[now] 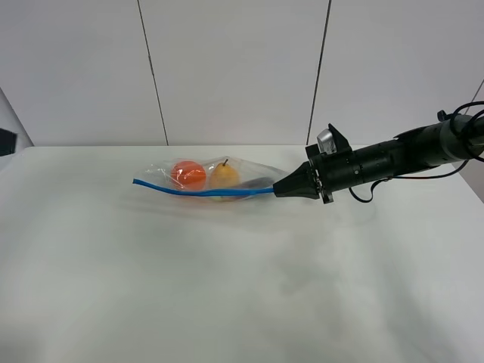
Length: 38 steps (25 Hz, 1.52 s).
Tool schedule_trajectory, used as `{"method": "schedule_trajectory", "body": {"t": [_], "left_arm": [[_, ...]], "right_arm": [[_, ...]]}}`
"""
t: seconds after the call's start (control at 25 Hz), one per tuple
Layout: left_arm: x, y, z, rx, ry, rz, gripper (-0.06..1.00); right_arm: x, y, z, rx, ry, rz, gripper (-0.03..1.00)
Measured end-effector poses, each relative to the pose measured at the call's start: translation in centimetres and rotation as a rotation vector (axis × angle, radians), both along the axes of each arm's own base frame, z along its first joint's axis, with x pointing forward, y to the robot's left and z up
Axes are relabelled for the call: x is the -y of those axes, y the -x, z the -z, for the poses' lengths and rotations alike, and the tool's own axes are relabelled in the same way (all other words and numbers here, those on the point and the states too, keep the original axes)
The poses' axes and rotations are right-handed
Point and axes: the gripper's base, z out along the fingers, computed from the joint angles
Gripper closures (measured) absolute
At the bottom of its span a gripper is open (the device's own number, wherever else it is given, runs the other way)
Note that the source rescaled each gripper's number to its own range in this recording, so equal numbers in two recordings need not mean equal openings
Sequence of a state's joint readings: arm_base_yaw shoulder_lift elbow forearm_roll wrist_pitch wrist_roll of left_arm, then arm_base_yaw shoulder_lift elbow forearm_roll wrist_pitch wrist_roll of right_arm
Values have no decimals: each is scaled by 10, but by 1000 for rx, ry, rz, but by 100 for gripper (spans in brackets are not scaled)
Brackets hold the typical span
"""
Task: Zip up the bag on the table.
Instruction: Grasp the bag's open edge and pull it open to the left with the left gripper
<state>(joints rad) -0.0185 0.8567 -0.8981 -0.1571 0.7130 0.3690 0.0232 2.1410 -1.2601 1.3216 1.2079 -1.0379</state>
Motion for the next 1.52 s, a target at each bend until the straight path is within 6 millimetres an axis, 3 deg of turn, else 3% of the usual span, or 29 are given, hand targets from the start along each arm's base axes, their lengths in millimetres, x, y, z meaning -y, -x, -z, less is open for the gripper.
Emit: {"method": "schedule_trajectory", "body": {"t": [0.24,0.44,0.72,1.0,1.36,1.52], "left_arm": [[6,-58,26,25,-261,180,-6],[37,-81,39,133,-561,470,-6],[94,-87,56,213,-633,704,-6],[141,-89,80,279,-610,805,-6],[164,-112,138,260,-620,804,-6],[173,-113,158,285,-626,808,-6]], "right_arm": [[0,0,0,0,0,0,97],[0,0,0,0,2,-1,97],[0,0,0,2,5,-1,97],[0,0,1,2,8,-3,97],[0,0,1,2,8,-2,97],[0,0,1,2,9,-3,97]]}}
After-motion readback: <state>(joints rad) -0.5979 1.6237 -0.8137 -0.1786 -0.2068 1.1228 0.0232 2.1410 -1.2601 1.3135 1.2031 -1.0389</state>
